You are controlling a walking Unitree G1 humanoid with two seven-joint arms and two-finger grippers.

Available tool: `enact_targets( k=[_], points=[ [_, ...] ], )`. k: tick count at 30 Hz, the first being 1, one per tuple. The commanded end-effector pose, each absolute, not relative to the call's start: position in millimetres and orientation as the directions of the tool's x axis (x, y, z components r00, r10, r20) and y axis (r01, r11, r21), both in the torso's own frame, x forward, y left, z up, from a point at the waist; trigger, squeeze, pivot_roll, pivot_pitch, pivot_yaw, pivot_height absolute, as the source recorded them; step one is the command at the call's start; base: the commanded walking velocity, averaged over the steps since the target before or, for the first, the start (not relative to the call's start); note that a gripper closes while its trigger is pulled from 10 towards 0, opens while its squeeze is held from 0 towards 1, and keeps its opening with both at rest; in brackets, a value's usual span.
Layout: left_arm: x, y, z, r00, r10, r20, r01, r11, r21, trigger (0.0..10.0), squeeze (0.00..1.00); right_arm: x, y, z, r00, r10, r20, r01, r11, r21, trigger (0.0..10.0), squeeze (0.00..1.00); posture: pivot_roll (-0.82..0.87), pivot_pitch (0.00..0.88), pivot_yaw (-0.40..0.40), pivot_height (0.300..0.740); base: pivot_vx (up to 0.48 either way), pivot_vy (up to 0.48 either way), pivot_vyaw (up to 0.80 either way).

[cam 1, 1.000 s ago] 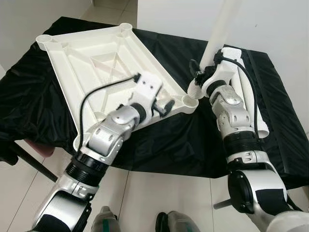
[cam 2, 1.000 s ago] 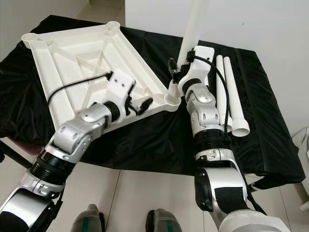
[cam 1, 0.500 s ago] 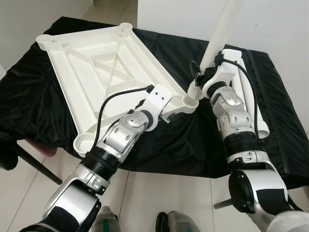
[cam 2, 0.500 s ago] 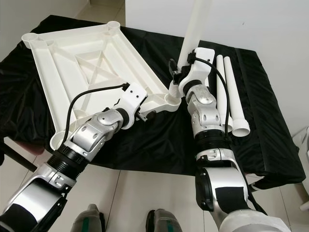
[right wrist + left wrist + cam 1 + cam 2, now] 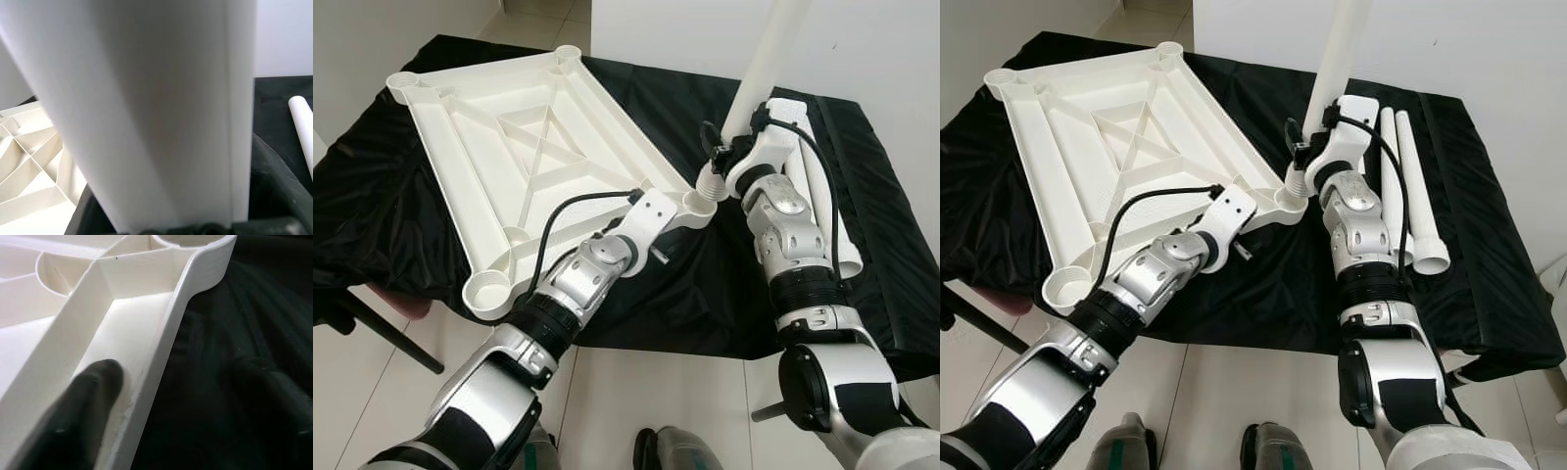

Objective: Building children table

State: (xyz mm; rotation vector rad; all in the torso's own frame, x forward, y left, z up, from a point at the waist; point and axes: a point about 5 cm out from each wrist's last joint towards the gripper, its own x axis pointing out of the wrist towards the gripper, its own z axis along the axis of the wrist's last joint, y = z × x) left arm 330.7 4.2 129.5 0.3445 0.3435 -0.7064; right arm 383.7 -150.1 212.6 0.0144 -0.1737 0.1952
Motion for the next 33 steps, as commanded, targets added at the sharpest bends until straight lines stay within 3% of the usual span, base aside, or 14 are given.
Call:
enact_targets(
  k=[1, 11, 28, 29, 30, 32, 33],
  points=[
    [328.2, -0.8, 130.5, 0.621, -0.657, -0.428, 0.765, 0.627, 0.147, 0.0, 0.00, 381.9, -155.0, 216.5, 0.963, 0.178, 0.201, -0.181, 0.984, -0.006, 10.0, 0.00, -0.01, 0.027, -0.023, 0.740, 0.000, 0.000, 0.00],
    [326.8, 4.9, 131.7, 0.586, -0.689, -0.425, 0.795, 0.592, 0.137, 0.0, 0.00, 382.0, -156.1, 216.4, 0.964, 0.177, 0.201, -0.178, 0.984, -0.010, 10.0, 0.00, 0.00, 0.019, -0.018, 0.740, 0.000, 0.000, 0.00],
    [304.8, 39.6, 131.1, 0.487, -0.745, -0.455, 0.869, 0.464, 0.169, 0.0, 0.00, 383.0, -152.3, 215.2, 0.962, 0.192, 0.194, -0.194, 0.981, -0.010, 10.0, 0.00, 0.02, 0.027, -0.028, 0.740, 0.000, 0.000, 0.00],
    [305.7, 40.6, 131.7, 0.499, -0.737, -0.456, 0.863, 0.471, 0.183, 7.8, 0.00, 382.9, -152.3, 214.6, 0.962, 0.194, 0.192, -0.196, 0.981, -0.009, 10.0, 0.00, 0.02, 0.030, -0.031, 0.740, 0.000, 0.000, 0.00],
    [307.2, 41.4, 131.9, 0.512, -0.726, -0.458, 0.855, 0.481, 0.193, 9.8, 0.00, 382.9, -152.0, 213.9, 0.962, 0.196, 0.189, -0.198, 0.980, -0.007, 10.0, 0.00, 0.02, 0.030, -0.033, 0.740, 0.000, 0.000, 0.00],
    [308.7, 41.4, 132.6, 0.519, -0.721, -0.459, 0.850, 0.494, 0.183, 10.0, 0.00, 382.4, -150.6, 211.9, 0.962, 0.206, 0.181, -0.208, 0.978, -0.007, 10.0, 0.00, 0.02, 0.035, -0.039, 0.740, 0.000, 0.000, 0.00],
    [309.5, 42.0, 134.6, 0.520, -0.725, -0.451, 0.848, 0.501, 0.173, 10.0, 1.00, 381.5, -148.4, 210.1, 0.960, 0.219, 0.173, -0.221, 0.975, -0.010, 10.0, 0.00, 0.02, 0.036, -0.041, 0.740, 0.000, 0.000, 0.00]
  ],
)
